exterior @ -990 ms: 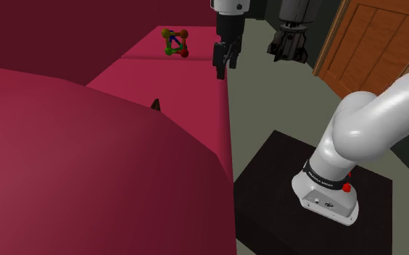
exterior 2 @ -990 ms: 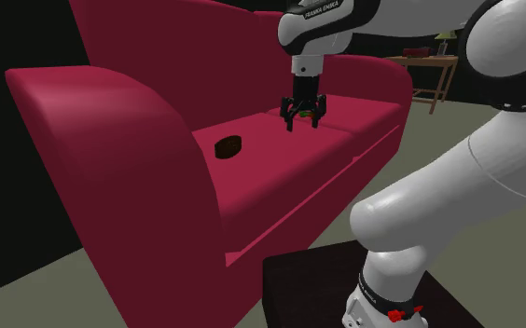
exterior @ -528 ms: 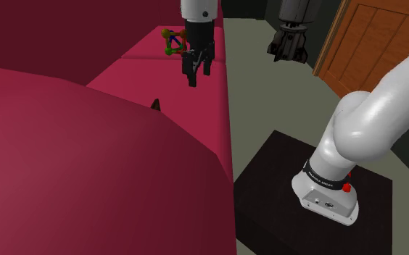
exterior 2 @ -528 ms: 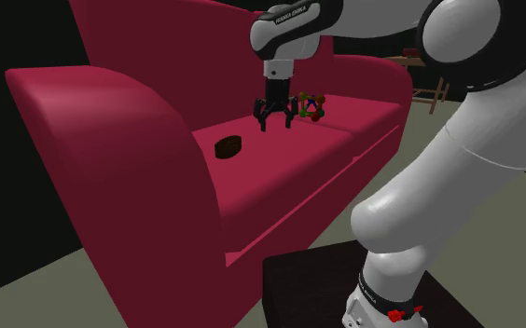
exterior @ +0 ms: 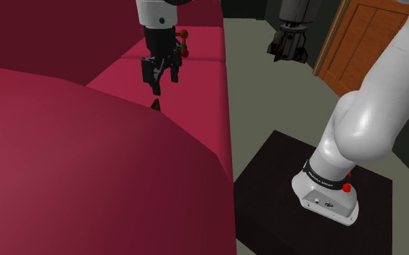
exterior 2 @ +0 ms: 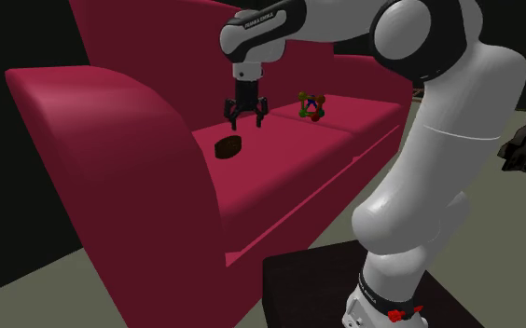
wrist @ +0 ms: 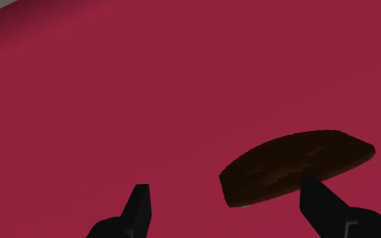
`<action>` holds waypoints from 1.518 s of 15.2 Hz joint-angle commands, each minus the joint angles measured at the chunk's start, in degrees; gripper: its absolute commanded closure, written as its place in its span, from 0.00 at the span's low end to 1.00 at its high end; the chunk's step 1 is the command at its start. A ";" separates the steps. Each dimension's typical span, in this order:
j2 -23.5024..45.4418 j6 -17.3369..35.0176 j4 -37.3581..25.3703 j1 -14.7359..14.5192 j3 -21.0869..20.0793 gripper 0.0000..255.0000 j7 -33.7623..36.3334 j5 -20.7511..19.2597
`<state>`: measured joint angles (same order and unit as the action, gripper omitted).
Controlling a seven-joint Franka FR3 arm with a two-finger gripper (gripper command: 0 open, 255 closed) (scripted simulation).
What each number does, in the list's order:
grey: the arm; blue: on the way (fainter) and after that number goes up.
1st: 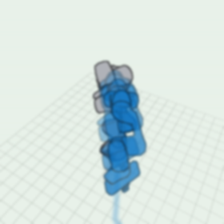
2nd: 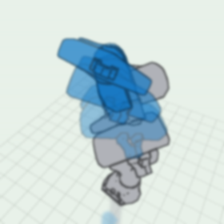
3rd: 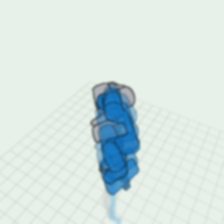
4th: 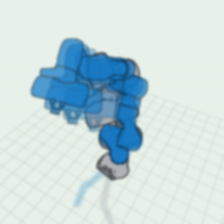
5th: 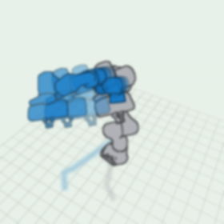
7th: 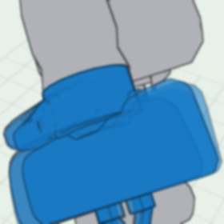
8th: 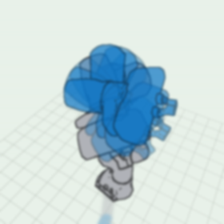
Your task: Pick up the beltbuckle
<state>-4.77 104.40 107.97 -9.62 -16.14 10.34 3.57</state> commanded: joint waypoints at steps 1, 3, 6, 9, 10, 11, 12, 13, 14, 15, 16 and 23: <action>3.85 0.50 -3.55 -0.83 -1.13 0.00 1.55 -0.88; 5.93 0.46 -5.76 -1.36 -1.64 0.00 2.37 -1.46; 6.05 2.74 -3.59 -1.38 -1.63 0.00 2.32 -1.48; 6.29 5.01 -1.55 -1.40 -1.65 0.00 2.29 -1.53; 6.46 6.19 -0.53 -1.41 -1.66 0.00 2.28 -1.57; 6.45 6.19 -0.52 -1.41 -1.66 0.00 2.28 -1.57; 6.46 6.19 -0.53 -1.41 -1.66 0.00 2.28 -1.57; 6.38 6.19 -0.45 -1.41 -1.66 1.00 2.27 -1.55; 6.33 6.18 -0.41 -1.42 -1.67 1.00 2.28 -1.53; 6.31 6.18 -0.40 -1.42 -1.67 1.00 2.28 -1.53; 6.31 6.18 -0.39 -1.42 -1.67 1.00 2.28 -1.52; 6.34 5.44 -1.17 -1.41 -1.65 1.00 2.28 -1.54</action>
<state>1.57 110.29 107.25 -11.03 -17.79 12.63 2.03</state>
